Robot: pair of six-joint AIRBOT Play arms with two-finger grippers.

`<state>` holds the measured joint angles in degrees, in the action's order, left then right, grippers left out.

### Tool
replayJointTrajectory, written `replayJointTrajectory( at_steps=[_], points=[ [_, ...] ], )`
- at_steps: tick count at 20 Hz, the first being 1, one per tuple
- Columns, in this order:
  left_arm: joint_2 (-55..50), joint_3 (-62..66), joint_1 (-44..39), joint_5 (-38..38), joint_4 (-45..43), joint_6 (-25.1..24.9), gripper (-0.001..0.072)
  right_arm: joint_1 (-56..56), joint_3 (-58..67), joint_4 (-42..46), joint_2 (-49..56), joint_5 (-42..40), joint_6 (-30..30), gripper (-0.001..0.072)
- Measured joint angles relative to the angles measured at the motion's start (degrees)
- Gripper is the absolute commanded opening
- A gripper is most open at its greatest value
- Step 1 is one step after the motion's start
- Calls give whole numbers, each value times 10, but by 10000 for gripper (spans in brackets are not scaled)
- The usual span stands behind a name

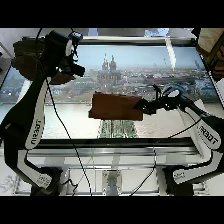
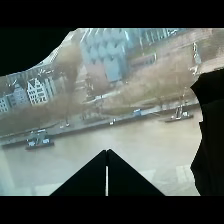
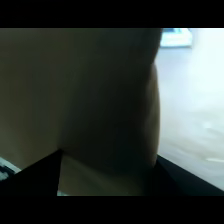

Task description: Fold the shirts.

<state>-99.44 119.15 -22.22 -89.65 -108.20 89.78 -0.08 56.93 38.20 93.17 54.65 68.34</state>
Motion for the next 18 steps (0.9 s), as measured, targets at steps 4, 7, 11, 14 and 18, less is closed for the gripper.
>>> replayJointTrajectory(
  at_steps=[4,7,11,14,18],
  points=[
    [0,0,0,0,0,-2,20,12,-2,-109,6,-52,-70,27],
    [0,0,0,-3,0,-2,20,4,10,-173,-7,-56,-124,26],
    [0,0,0,-11,0,-2,20,-50,42,-159,-75,-60,-141,26],
    [0,0,0,-16,1,-2,19,-129,59,-64,-158,-47,-92,26],
    [0,0,0,-17,6,-2,20,-260,67,140,-281,16,-8,26]
  ],
)
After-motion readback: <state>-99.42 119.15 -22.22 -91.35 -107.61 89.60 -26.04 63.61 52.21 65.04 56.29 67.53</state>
